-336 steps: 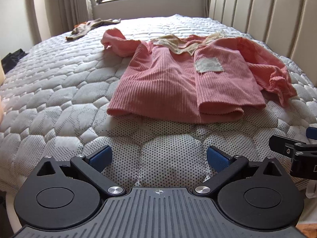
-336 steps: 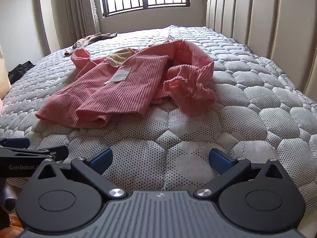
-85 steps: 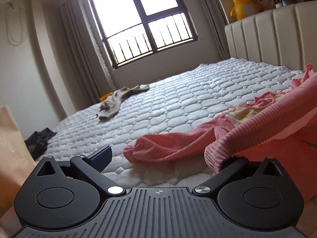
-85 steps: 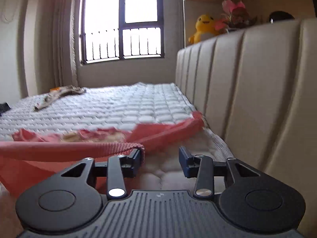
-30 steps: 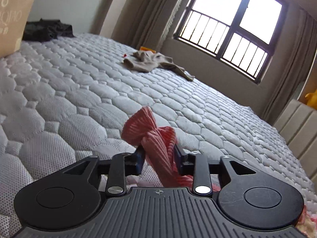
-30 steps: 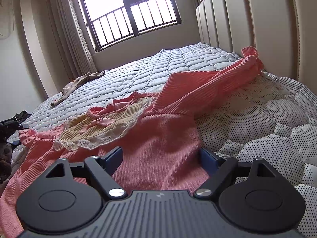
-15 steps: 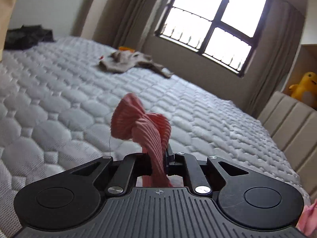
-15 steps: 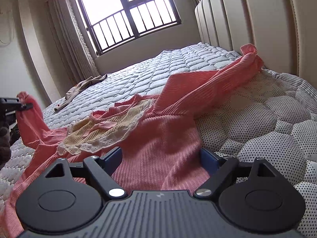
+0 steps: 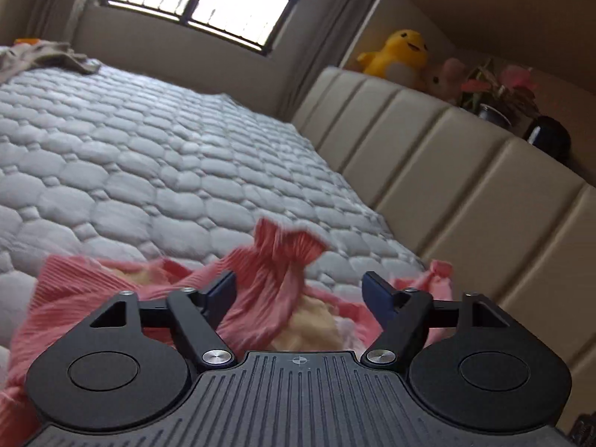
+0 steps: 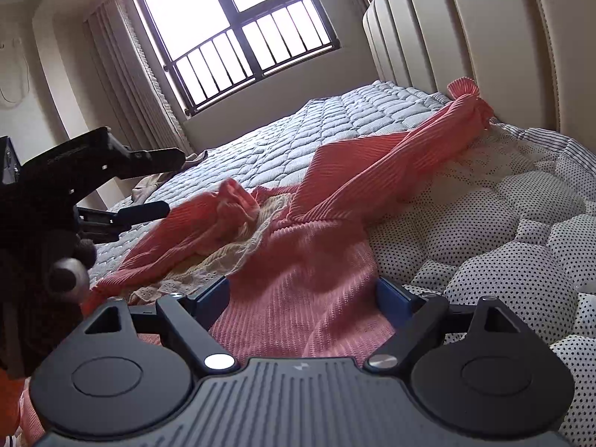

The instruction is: Fold clothes

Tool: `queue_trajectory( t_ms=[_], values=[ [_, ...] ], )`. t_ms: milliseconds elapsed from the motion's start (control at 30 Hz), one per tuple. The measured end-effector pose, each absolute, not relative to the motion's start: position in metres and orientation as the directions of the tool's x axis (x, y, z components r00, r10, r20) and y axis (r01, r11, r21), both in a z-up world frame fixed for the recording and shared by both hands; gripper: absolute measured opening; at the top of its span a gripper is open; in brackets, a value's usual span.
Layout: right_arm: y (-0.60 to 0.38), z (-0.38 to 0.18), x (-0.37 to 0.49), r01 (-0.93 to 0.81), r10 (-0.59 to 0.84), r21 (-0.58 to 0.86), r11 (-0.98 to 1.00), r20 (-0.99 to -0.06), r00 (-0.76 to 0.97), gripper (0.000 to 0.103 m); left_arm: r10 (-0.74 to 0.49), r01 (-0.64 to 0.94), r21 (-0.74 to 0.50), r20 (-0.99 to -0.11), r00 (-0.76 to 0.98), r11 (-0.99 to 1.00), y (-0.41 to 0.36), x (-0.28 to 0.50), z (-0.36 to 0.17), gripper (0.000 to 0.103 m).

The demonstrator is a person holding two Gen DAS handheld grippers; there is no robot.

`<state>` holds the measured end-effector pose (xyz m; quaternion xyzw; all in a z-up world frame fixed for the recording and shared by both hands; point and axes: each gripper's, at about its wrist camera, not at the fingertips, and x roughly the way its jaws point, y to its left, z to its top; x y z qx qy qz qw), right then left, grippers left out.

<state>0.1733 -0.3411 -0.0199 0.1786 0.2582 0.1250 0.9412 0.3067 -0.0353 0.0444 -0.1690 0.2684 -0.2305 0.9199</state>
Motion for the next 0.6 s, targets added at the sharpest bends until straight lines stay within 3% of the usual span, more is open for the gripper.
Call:
queue_trajectory(
  t_ms=[67, 133, 233, 333, 400, 500, 600],
  values=[
    [-0.340, -0.019, 0.174, -0.141, 0.324, 0.396, 0.907, -0.445, 0.835, 0.086, -0.558, 0.388, -0.429, -0.406, 0.724, 0.816, -0.038, 0.293, 0.044, 0.094],
    [-0.338, -0.018, 0.175, -0.135, 0.318, 0.385, 0.913, -0.461, 0.829, 0.086, -0.552, 0.401, -0.406, -0.386, 0.739, 0.821, -0.027, 0.271, 0.046, 0.095],
    [-0.328, -0.004, 0.179, -0.143, 0.289, 0.309, 0.940, -0.498, 0.818, 0.086, -0.376, 0.298, -0.238, -0.437, 0.817, 0.924, -0.010, 0.240, 0.047, 0.095],
    [-0.304, 0.034, 0.179, -0.245, 0.301, 0.181, 0.953, -0.443, 0.844, 0.086, -0.219, 0.200, -0.092, -0.498, 0.839, 0.975, 0.013, 0.219, 0.032, 0.095],
    [-0.289, 0.058, 0.192, -0.296, 0.344, 0.176, 0.939, -0.419, 0.840, 0.086, -0.221, 0.188, -0.117, -0.542, 0.811, 0.975, 0.034, 0.212, 0.021, 0.096],
    [-0.267, 0.066, 0.235, -0.317, 0.382, 0.214, 0.924, -0.457, 0.803, 0.086, -0.229, 0.164, -0.165, -0.555, 0.800, 0.972, 0.051, 0.210, 0.015, 0.096],
    [-0.247, 0.045, 0.282, -0.259, 0.372, 0.278, 0.925, -0.518, 0.771, 0.076, -0.254, 0.174, -0.196, -0.535, 0.806, 0.965, 0.058, 0.206, 0.019, 0.097]
  ],
)
